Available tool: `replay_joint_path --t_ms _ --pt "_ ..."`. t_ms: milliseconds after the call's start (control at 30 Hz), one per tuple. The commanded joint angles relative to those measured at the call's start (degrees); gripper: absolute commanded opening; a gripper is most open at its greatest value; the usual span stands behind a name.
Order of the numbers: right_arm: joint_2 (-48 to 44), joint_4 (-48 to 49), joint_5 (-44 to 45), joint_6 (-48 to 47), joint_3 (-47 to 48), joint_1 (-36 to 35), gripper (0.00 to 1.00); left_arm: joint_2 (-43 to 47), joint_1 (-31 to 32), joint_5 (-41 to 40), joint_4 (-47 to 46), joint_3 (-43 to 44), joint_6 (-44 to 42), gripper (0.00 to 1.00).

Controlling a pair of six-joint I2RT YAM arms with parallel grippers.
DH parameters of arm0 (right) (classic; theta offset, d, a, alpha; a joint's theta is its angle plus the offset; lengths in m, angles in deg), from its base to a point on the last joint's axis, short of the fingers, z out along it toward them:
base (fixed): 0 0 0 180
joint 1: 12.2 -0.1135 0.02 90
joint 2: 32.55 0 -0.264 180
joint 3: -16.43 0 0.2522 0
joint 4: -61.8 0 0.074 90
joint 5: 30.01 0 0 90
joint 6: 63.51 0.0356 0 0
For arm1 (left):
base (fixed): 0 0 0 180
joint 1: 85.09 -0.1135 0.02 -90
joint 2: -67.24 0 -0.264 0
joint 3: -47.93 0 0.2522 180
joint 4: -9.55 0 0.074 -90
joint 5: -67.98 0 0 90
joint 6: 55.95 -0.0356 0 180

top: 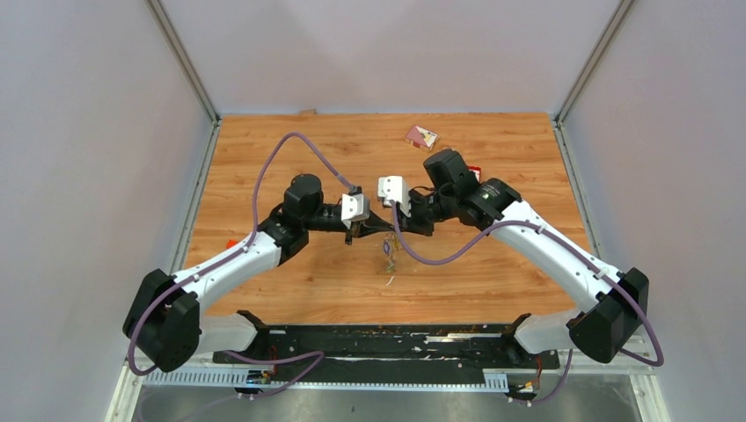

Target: Put the keys on the keyring

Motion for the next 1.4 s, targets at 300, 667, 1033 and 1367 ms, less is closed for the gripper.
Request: replay_joint_path --t_ms 300,667,1033,1367 --pt "-3.86 4.28 -0.21 0.01 -3.19 0.35 0.20 4.95 0.49 0.91 -10.16 -4.07 5.69 0.00" --pt "-4.31 5.54 -4.80 1.07 -5.14 1.19 0.30 6.29 0.47 1.37 -13.67 -5.81 7.52 0.00" --pt "-2.35 5.62 -8.16 0.37 -5.70 1.41 0.03 6.94 0.42 5.33 -17.15 -7.63 6.97 0.00" --pt "0.53 6.90 -13.50 0.46 -5.64 1.41 0.01 7.23 0.44 7.49 -17.72 -8.42 5.35 0.00"
